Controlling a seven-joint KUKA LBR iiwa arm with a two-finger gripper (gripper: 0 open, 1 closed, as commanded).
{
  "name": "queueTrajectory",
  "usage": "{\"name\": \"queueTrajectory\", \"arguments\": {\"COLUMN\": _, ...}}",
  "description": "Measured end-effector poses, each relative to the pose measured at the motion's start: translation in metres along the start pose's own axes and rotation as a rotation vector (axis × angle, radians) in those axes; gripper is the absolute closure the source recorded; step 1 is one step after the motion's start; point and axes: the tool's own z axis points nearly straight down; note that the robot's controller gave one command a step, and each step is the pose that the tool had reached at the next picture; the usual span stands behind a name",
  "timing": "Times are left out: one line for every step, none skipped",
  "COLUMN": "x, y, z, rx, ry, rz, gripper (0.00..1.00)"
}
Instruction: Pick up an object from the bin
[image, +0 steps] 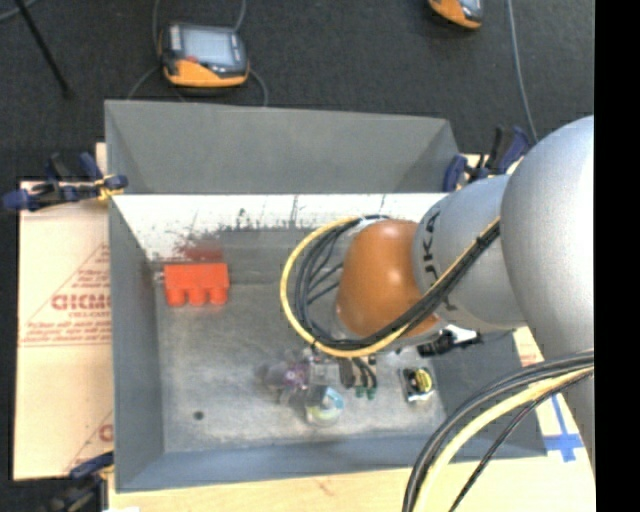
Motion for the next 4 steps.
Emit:
{"name": "queueTrajectory", "arguments": {"x": -0.002, "y": 0.006, "z": -0.168, "rx": 0.002, "ry": -0.006, "rz": 0.002, "gripper": 1.00}}
{"name": "queueTrajectory", "arguments": {"x": 0.031, "y": -0.014, "z": -0.095, "rx": 0.003, "ry": 0.010, "rz": -0.375, "gripper": 1.00}}
{"name": "queueTrajectory", "arguments": {"x": 0.029, "y": -0.013, "z": -0.096, "rx": 0.003, "ry": 0.006, "rz": -0.374, "gripper": 0.00}}
{"name": "queueTrajectory", "arguments": {"x": 0.034, "y": 0.027, "z": 0.004, "rx": 0.001, "ry": -0.002, "rz": -0.227, "gripper": 0.00}}
